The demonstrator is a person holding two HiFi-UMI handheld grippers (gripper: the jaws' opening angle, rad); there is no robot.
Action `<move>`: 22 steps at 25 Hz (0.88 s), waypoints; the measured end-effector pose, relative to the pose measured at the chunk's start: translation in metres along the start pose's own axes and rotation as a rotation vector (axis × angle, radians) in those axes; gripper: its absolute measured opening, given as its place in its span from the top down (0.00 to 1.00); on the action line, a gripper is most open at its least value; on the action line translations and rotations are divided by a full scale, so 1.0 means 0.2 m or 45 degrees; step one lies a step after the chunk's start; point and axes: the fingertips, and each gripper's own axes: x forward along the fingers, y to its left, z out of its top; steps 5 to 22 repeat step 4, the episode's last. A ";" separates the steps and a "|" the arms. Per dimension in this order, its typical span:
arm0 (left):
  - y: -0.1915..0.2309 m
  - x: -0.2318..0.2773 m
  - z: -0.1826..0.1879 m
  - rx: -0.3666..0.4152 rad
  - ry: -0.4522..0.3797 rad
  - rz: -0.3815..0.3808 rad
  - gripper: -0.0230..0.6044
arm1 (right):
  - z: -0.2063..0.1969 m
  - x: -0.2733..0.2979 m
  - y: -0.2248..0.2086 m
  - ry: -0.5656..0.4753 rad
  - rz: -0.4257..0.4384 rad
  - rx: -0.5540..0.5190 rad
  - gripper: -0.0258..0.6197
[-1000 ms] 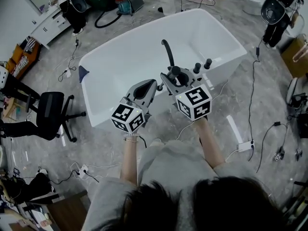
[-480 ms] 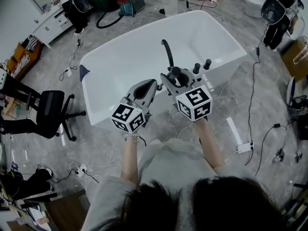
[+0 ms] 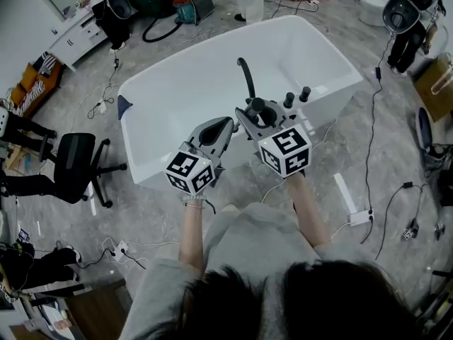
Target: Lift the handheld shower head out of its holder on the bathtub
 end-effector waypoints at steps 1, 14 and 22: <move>0.00 0.00 -0.01 -0.002 0.002 -0.002 0.96 | 0.00 0.00 0.00 0.000 0.002 0.001 0.76; 0.00 0.00 -0.02 -0.006 0.003 -0.007 0.96 | -0.01 0.01 0.00 -0.001 0.007 -0.001 0.76; 0.00 0.00 -0.02 -0.006 0.003 -0.007 0.96 | -0.01 0.01 0.00 -0.001 0.007 -0.001 0.76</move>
